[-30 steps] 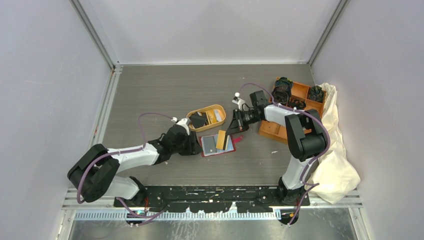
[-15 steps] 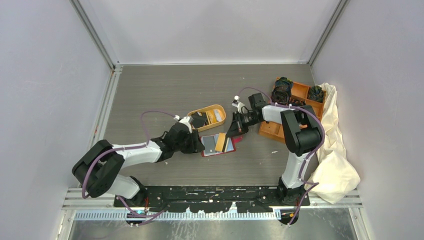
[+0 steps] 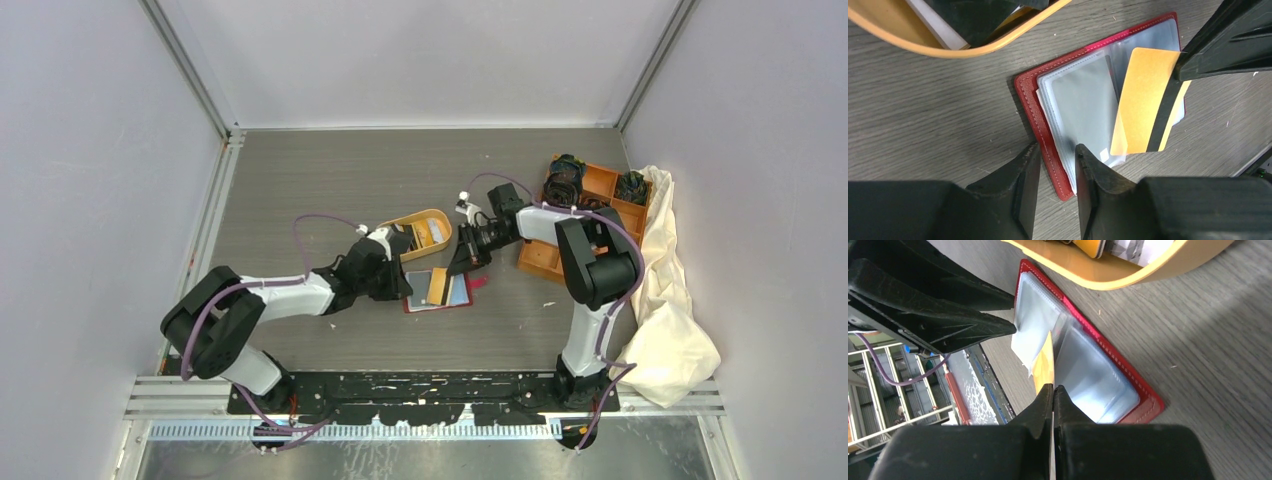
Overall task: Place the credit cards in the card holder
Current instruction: Insert the credit card into the card holder.
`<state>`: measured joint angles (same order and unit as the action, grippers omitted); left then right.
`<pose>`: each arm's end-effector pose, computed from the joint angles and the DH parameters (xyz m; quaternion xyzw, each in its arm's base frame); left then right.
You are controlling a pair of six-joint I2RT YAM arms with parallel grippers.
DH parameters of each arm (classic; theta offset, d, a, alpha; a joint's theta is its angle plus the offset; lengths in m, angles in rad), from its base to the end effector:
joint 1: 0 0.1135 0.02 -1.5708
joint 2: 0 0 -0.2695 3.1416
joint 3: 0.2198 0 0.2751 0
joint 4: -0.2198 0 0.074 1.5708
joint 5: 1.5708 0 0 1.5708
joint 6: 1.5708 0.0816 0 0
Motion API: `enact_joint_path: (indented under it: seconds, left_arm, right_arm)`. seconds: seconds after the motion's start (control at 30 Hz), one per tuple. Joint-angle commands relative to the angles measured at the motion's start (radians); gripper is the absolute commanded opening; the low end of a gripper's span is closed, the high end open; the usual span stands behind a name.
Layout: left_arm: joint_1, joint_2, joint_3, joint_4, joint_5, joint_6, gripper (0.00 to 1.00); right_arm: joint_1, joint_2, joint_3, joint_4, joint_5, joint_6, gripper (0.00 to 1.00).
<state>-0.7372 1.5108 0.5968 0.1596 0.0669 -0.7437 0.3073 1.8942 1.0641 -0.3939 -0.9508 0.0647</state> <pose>0.2396 -0.2249 0.1001 0.0103 0.9174 -0.2903 0.2721 0.3348 0.1759 0.0972 -0.1844 0.8598 0.4714 0.0674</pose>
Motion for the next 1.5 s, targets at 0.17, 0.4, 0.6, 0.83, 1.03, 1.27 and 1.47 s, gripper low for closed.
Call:
enact_joint_path:
  seconds: [0.17,0.4,0.6,0.83,1.03,1.27,1.47]
  left_arm:
    - [0.002,0.067,0.017,-0.06,0.003,0.041,0.31]
    - [0.003,0.094,0.04,-0.061,0.008,0.052,0.3]
    - [0.002,0.111,0.057,-0.065,0.025,0.058,0.29]
    - [0.003,0.108,0.053,-0.059,0.039,0.053,0.29]
    - [0.002,0.102,0.038,-0.052,0.043,0.046,0.28]
    - [0.002,0.107,0.04,-0.045,0.052,0.044,0.28]
    - [0.002,0.111,0.043,-0.034,0.063,0.038,0.28]
  right_arm:
    - [0.027,0.097,0.134,-0.204,0.106,-0.061,0.01]
    - [0.037,0.113,0.159,-0.246,0.128,-0.083,0.01]
    - [0.057,0.124,0.169,-0.249,0.179,-0.042,0.01]
    - [0.056,0.116,0.144,-0.174,0.219,0.072,0.01]
    - [0.032,0.099,0.121,-0.122,0.223,0.126,0.01]
    - [0.026,0.097,0.121,-0.111,0.226,0.127,0.01]
    - [0.034,0.107,0.122,-0.1,0.202,0.128,0.01]
